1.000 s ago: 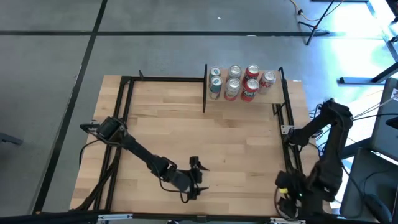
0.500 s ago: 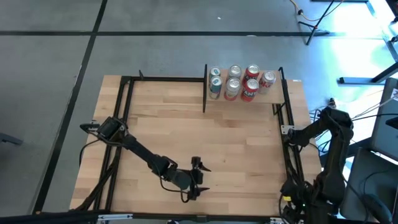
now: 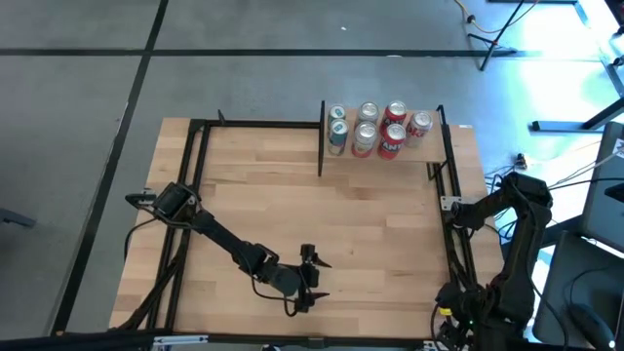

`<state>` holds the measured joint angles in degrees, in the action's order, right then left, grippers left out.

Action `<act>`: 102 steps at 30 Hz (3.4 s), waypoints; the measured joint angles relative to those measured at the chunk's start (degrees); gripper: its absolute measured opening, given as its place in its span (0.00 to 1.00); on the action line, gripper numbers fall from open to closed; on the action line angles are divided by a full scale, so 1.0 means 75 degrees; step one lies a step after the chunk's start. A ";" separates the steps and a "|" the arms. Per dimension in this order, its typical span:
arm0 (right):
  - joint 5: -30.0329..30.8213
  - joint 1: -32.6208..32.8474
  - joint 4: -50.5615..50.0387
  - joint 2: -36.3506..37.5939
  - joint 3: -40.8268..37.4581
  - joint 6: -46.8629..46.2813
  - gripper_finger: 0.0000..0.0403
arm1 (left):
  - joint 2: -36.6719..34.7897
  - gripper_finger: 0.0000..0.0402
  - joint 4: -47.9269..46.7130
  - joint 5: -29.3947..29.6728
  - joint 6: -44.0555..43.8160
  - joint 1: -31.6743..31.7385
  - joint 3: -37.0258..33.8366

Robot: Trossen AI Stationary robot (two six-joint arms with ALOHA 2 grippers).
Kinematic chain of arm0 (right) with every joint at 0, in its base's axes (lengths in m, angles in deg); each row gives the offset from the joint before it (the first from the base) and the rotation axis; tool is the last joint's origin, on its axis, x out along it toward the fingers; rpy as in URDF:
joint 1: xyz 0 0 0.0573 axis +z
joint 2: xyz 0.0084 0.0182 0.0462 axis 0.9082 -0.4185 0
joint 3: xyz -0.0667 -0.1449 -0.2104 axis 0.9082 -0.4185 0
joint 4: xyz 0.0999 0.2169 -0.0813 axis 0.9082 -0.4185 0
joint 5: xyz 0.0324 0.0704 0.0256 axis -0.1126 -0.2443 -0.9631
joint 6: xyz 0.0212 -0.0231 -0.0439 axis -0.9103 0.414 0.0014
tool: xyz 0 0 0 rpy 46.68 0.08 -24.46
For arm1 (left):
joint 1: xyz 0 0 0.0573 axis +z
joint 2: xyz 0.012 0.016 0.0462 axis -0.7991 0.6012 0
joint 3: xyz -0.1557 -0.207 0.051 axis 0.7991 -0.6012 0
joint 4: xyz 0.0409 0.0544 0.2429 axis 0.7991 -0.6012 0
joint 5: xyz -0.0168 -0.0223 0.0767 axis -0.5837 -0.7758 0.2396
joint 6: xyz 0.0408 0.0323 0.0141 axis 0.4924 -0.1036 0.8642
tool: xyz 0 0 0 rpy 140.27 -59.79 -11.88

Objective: Place canned beverage on shelf
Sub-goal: Put the red silver soda can and align with other red silver can on the shelf

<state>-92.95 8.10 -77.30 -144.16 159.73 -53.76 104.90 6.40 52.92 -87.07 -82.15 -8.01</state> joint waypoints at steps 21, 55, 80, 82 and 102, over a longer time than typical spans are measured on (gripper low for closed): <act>-0.2072 -0.0752 0.0179 -0.0603 -0.0006 0.1371 0.77 | 0.0000 0.87 -0.0064 0.0012 -0.0002 -0.0009 0.0000; -0.3961 -0.1680 -0.0019 -0.1317 -0.0015 0.1834 0.64 | 0.0000 0.87 -0.0063 0.0009 -0.0002 -0.0006 0.0000; -0.1858 -0.5196 -0.1597 -0.1052 0.0146 0.7489 0.66 | 0.0000 0.87 -0.0243 0.0005 -0.0054 -0.0113 0.0000; -0.1764 -0.5358 -0.1584 -0.1049 0.0146 0.7733 0.68 | 0.0000 0.87 -0.0265 0.0003 -0.0057 -0.0128 0.0000; -0.1250 -0.4828 -0.1619 -0.1058 0.0122 0.7541 0.87 | 0.0000 0.87 -0.0258 0.0004 -0.0062 -0.0146 0.0000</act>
<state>-102.33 -28.11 -89.45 -152.09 160.65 2.80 104.90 4.47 52.95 -87.53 -83.24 -8.01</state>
